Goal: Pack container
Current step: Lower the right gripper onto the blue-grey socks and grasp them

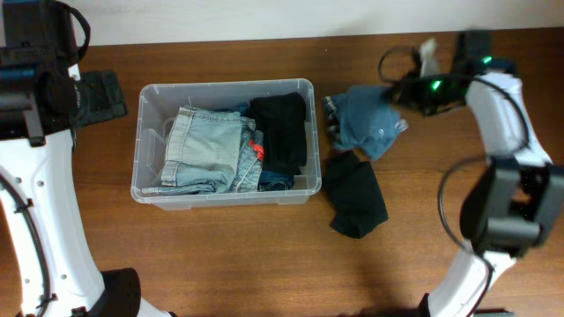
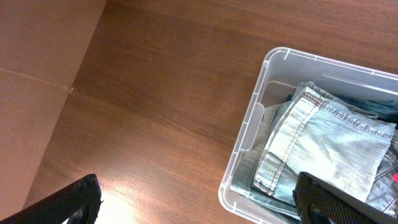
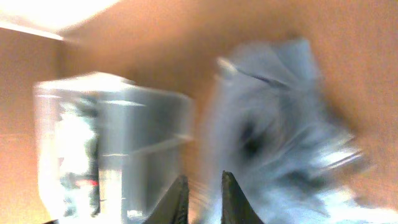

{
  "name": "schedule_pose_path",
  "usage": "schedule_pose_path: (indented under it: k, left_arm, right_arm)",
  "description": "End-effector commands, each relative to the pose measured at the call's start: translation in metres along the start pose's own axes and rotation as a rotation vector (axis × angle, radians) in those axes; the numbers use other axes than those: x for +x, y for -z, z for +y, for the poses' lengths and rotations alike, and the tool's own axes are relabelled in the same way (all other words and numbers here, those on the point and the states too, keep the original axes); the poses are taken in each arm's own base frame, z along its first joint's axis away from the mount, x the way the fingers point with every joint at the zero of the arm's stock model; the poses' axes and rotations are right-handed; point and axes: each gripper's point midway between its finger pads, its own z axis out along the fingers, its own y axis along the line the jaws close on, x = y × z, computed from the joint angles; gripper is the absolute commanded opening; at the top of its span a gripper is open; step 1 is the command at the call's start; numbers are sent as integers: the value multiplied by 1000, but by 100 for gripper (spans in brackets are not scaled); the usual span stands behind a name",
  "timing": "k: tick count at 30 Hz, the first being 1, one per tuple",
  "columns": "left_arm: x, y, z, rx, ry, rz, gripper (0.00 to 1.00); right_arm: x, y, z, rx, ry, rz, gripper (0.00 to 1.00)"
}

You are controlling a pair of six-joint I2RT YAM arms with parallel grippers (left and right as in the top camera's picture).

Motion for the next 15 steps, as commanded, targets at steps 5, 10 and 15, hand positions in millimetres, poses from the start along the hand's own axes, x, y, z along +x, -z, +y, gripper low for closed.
schedule_pose_path:
  k: [5, 10, 15]
  left_arm:
    - [0, 0, 2, -6, 13, -1, 99]
    - [0, 0, 2, -6, 13, -1, 99]
    - [0, 0, 2, -6, 13, -1, 99]
  right_arm:
    - [-4, 65, 167, -181, 268, -135, 6]
    - [-8, 51, 113, 166, 223, -152, 69]
    - [-11, 31, 16, 282, 161, -43, 100]
